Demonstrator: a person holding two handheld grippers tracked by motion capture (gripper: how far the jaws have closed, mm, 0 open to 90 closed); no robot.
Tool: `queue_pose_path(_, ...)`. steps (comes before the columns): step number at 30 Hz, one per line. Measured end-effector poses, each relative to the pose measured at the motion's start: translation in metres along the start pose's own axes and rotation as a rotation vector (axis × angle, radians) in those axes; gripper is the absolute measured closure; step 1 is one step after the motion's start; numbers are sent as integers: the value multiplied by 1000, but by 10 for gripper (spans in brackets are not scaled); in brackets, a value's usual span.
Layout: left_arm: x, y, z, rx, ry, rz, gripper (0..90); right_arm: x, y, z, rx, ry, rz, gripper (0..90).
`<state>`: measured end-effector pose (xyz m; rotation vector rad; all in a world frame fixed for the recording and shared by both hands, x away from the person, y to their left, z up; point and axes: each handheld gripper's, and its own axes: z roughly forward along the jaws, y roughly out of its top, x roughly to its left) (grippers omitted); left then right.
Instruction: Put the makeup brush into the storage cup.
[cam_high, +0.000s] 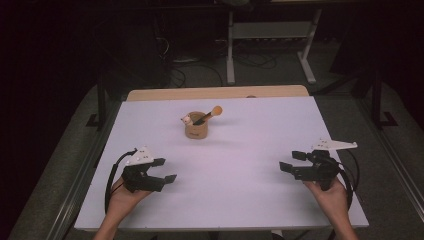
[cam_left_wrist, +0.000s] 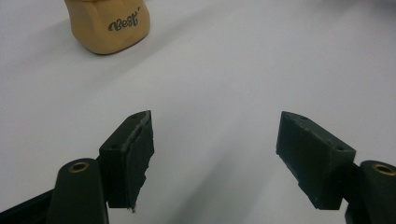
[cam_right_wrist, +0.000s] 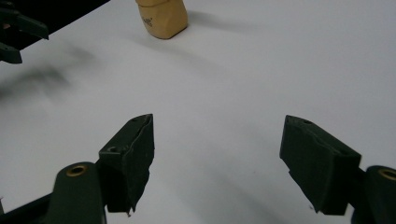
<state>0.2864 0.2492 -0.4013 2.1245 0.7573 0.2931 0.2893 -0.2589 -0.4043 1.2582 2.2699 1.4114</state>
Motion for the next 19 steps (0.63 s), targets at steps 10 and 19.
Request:
queue_pose_path(10,-1,0,1,6,-3,9,255,6,-12,-5,3,-10,-2,234)
queue_pose_path(19,-1,1,0,0,-4,3,248,10,-17,0,19,-7,-33,223)
